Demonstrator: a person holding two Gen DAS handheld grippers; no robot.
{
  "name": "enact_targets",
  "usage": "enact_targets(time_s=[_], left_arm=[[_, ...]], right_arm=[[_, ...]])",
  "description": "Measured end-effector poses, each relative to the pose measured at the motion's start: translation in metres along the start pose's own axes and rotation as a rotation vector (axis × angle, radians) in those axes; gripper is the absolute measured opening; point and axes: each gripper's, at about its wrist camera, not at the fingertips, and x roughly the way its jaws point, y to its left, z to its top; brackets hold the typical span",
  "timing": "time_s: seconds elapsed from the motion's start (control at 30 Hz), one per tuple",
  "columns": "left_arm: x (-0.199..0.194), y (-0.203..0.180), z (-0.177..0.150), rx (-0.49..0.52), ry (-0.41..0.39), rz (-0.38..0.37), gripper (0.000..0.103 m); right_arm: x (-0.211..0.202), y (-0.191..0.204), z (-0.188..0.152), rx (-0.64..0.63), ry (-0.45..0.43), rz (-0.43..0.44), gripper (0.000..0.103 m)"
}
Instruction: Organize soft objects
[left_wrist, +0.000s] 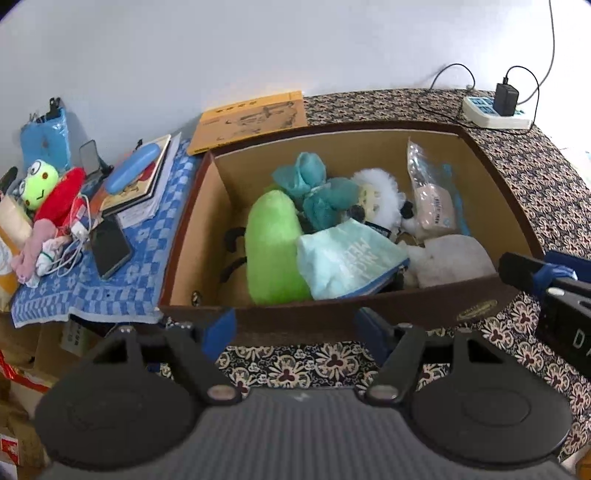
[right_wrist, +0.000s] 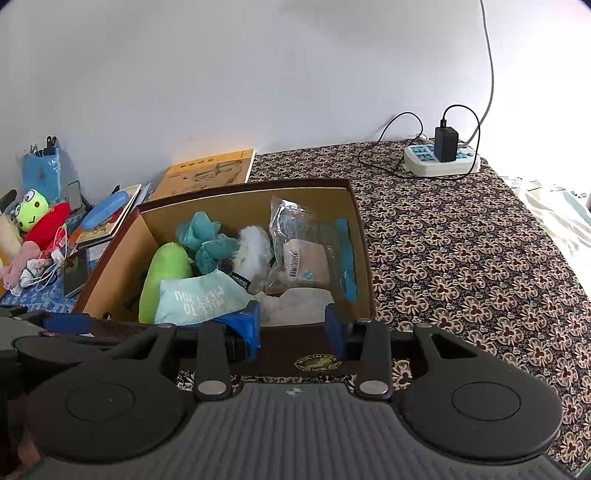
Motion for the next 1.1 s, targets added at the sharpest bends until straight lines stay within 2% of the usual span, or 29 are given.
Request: enact_targets(time_s=[0.47, 0.9, 1.1], left_arm=[[0.005, -0.008, 0.001, 0.020, 0.006, -0.020, 0.069], [0.012, 0.001, 0.007, -0.002, 0.010, -0.015, 0.070], [0.012, 0.005, 0.012, -0.009, 0.020, -0.036, 0.070]], right_arm=[[-0.009, -0.005, -0.007, 0.015, -0.008, -0.056, 0.022], [0.002, -0.003, -0.004, 0.015, 0.006, -0.052, 0.022], [0.006, 0.000, 0.000, 0.008, -0.003, -0.049, 0.022]])
